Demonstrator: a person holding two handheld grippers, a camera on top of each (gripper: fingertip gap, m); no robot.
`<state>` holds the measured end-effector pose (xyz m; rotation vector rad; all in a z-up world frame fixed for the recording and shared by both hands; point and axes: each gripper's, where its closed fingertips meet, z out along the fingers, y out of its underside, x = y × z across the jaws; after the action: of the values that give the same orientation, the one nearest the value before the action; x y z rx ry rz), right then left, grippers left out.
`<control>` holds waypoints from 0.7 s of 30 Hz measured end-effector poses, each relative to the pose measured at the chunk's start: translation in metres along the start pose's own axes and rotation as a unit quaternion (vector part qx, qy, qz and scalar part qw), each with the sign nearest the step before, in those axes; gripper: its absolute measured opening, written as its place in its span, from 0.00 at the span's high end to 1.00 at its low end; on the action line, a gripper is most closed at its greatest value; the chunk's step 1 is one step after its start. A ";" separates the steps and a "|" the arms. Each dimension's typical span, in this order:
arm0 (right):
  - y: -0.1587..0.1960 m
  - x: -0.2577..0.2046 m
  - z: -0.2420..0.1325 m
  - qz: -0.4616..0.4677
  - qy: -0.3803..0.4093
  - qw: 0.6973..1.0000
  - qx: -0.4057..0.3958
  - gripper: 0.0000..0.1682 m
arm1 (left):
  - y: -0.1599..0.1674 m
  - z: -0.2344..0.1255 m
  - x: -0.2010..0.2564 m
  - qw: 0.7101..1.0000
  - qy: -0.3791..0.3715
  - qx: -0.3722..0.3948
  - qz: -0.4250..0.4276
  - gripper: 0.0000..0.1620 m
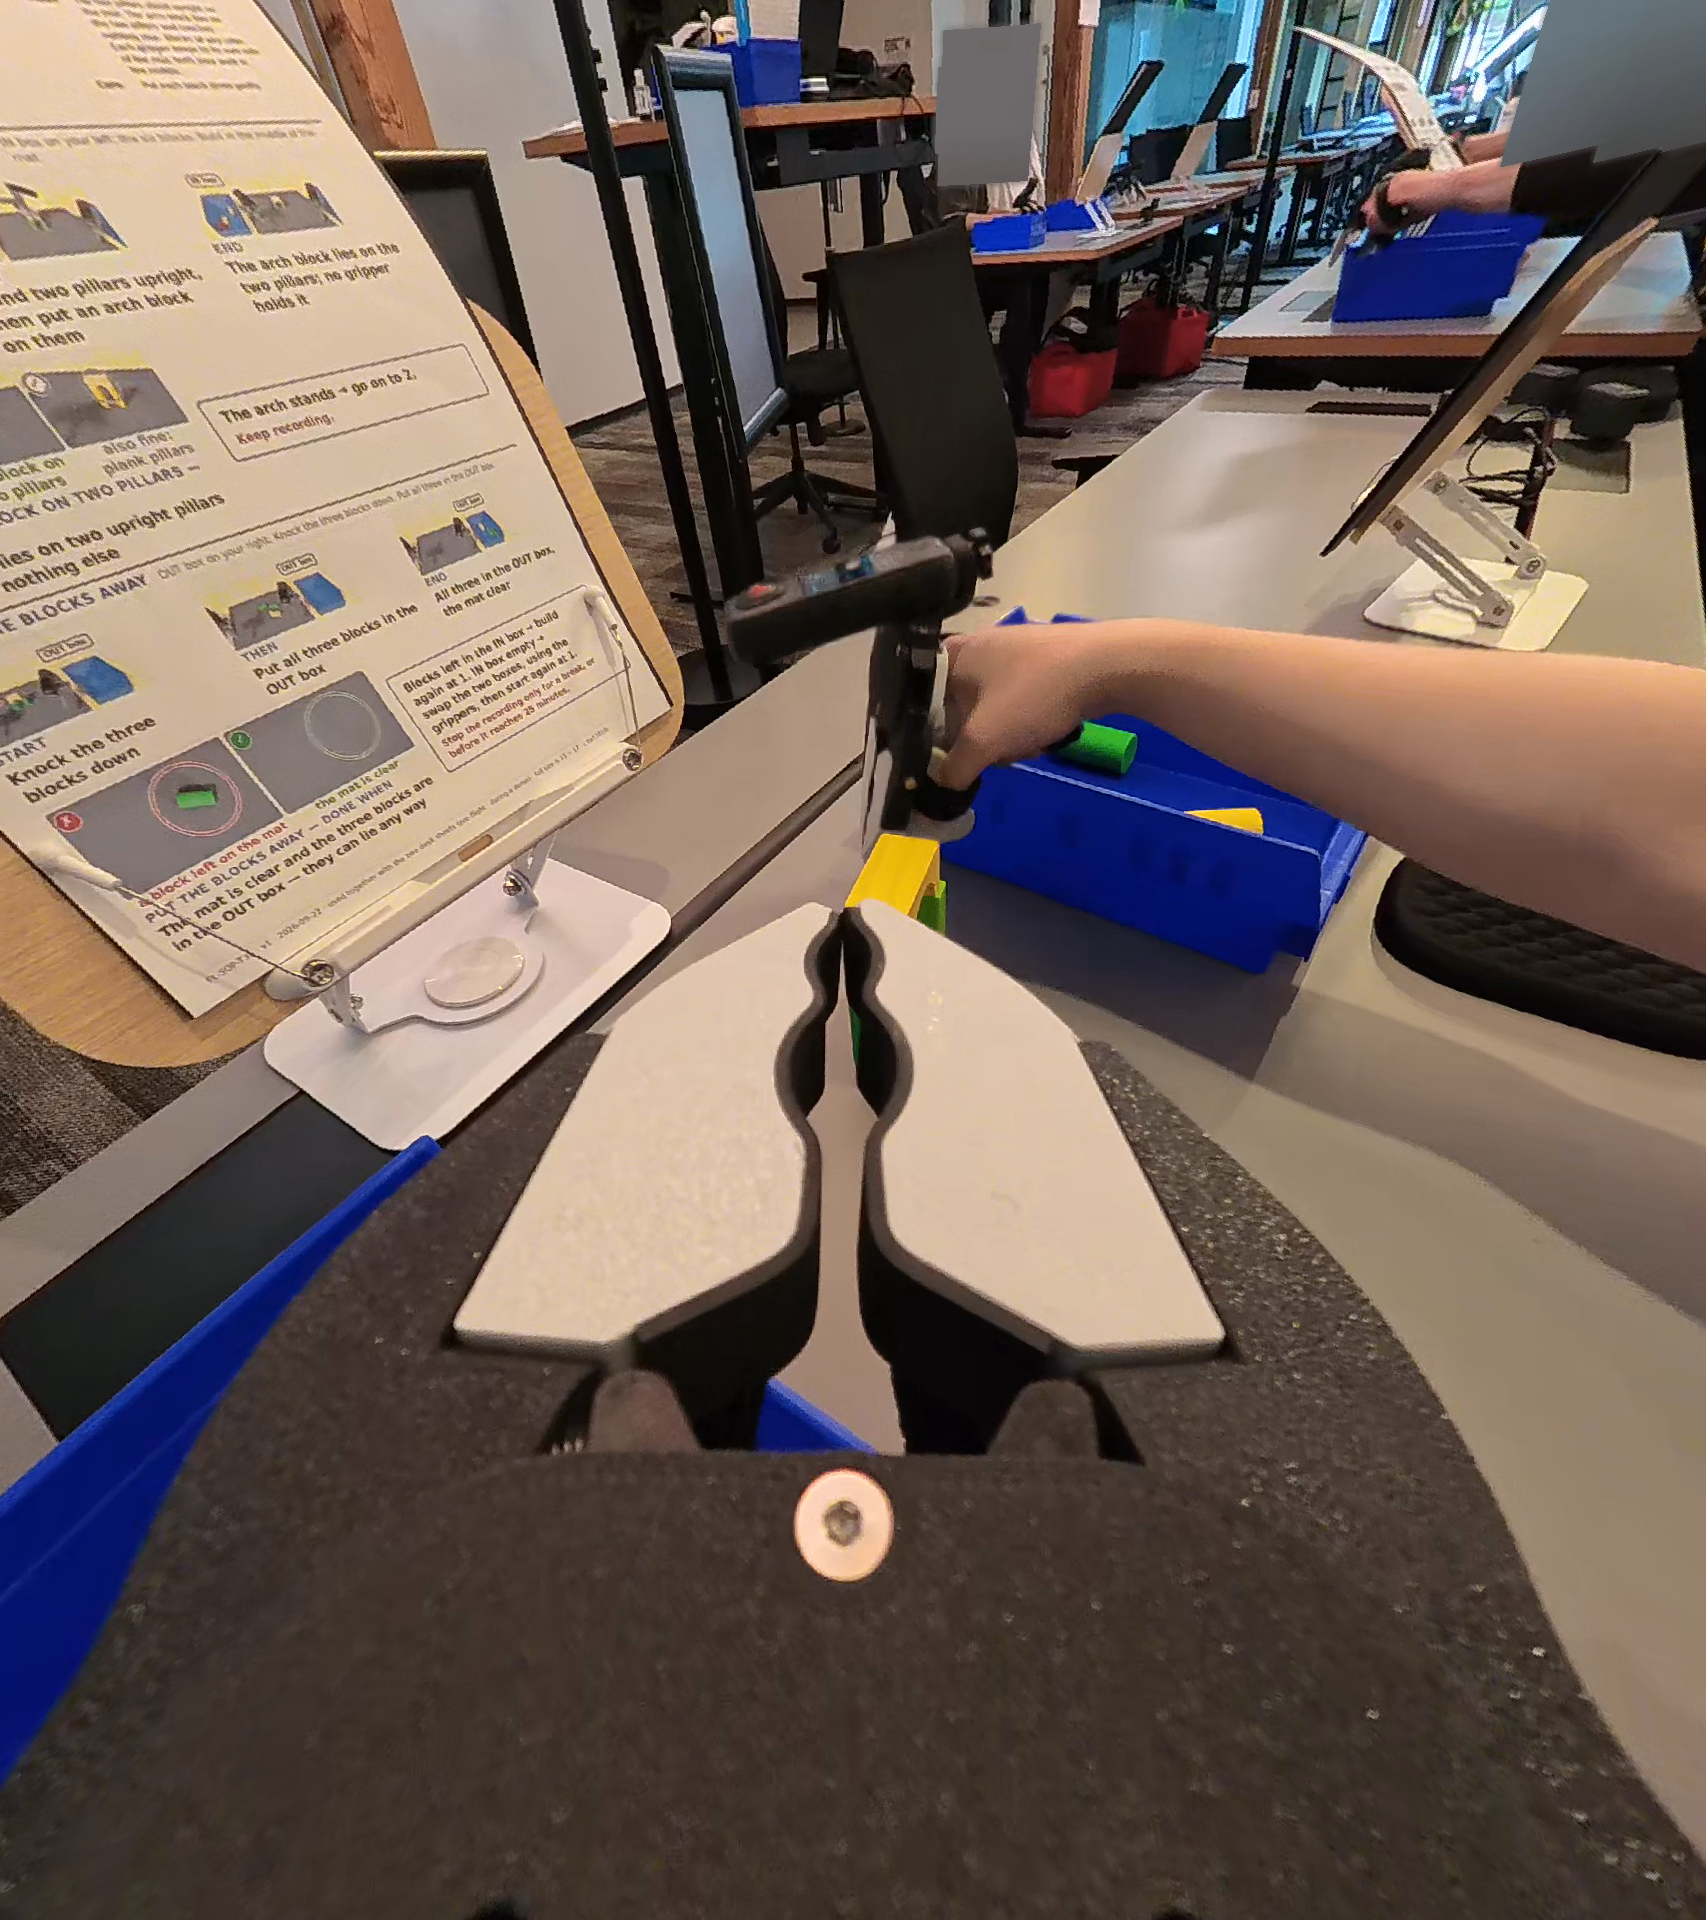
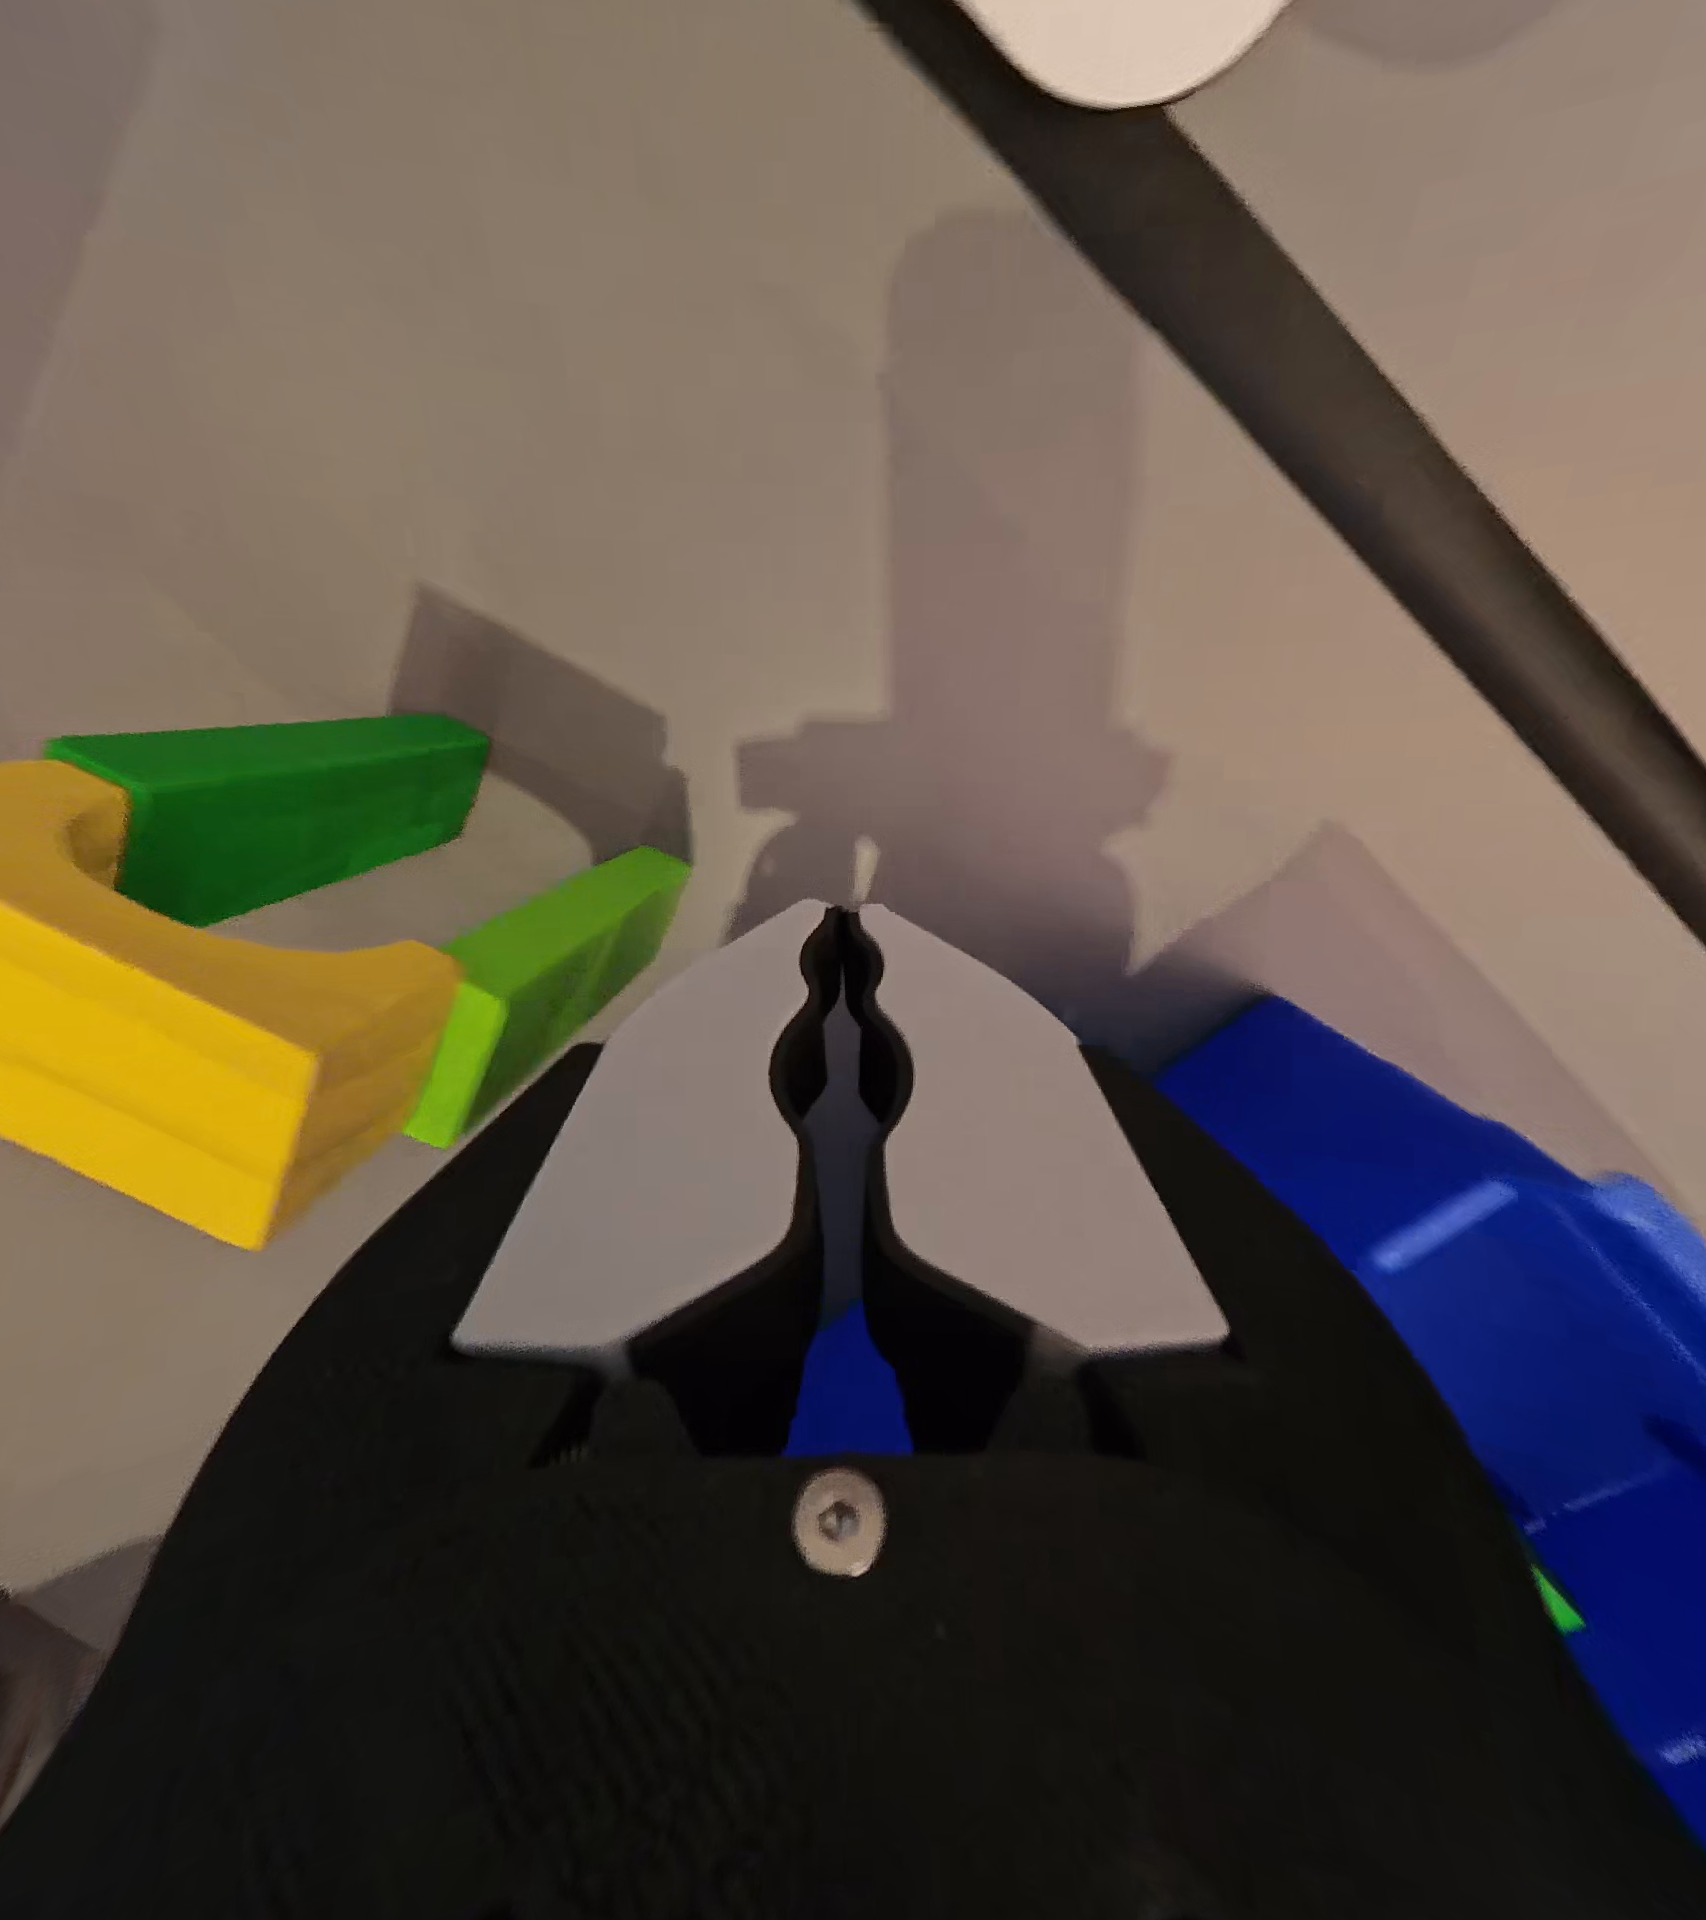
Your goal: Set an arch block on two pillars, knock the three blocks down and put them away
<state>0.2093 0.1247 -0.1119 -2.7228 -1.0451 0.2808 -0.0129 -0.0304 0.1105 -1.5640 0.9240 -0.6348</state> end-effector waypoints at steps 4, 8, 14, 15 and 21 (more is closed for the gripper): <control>-0.008 -0.056 0.008 -0.078 -0.046 0.996 -0.003 0.99 | -0.002 -0.003 0.000 1.000 0.002 0.004 -0.003 1.00; -0.020 -0.112 0.000 -0.171 -0.034 0.985 0.007 0.99 | -0.002 -0.004 0.001 1.000 0.004 0.001 -0.007 1.00; -0.040 -0.159 -0.038 -0.234 0.001 0.969 0.083 0.99 | 0.000 -0.005 0.003 1.000 0.010 -0.005 -0.010 1.00; -0.039 -0.164 -0.042 -0.237 0.003 0.967 0.097 0.99 | 0.000 -0.005 0.004 1.000 0.012 -0.007 -0.010 1.00; -0.001 -0.182 -0.041 -0.238 0.026 0.950 0.201 0.99 | -0.002 -0.011 0.006 1.000 0.014 -0.011 -0.004 1.00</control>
<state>0.0865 -0.0026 -0.0535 -2.0381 -1.4075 0.2970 -0.0177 -0.0416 0.1140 -1.5824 0.9500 -0.6555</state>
